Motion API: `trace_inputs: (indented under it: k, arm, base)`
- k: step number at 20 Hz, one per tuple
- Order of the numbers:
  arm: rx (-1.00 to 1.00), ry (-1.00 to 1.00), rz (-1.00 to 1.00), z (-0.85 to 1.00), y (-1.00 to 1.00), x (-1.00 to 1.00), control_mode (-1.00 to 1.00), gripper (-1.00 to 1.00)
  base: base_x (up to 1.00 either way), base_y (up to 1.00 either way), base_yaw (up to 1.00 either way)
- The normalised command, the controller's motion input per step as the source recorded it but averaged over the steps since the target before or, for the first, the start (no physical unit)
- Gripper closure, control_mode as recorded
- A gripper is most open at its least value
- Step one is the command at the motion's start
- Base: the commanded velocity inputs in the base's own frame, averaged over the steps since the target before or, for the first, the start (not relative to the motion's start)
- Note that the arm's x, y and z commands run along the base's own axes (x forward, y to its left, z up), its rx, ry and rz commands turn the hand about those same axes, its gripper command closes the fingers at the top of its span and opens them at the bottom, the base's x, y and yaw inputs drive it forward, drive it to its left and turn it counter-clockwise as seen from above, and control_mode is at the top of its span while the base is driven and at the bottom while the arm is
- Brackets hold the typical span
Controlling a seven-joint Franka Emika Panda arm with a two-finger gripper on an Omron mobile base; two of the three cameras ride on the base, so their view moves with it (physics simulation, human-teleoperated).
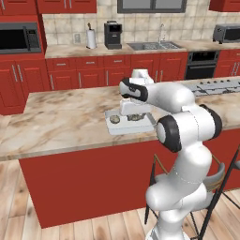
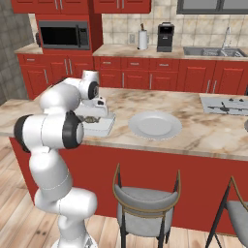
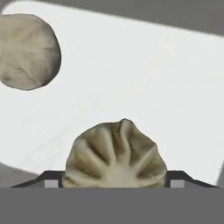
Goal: Place two dumplings into each of the tupperware containers and then place the containers in the fridge.
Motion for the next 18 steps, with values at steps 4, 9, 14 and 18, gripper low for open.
trace_inputs:
  k: [4, 9, 14, 18]
  arm:
    - [-0.02, -0.01, -0.11, -0.09, 0.39, 0.25, -1.00, 1.00]
    - [0.00, 0.00, -0.08, 0.00, 0.06, 0.22, -1.00, 1.00]
    - [0.00, 0.00, -0.03, -0.19, 0.00, 0.25, -1.00, 1.00]
    - [0.00, 0.00, -0.02, -0.31, 0.00, 0.22, -1.00, 1.00]
  base:
    - [0.00, 0.00, 0.00]
    - [0.00, 0.00, 0.00]
    - [0.00, 0.00, 0.00]
    - [0.00, 0.00, 0.00]
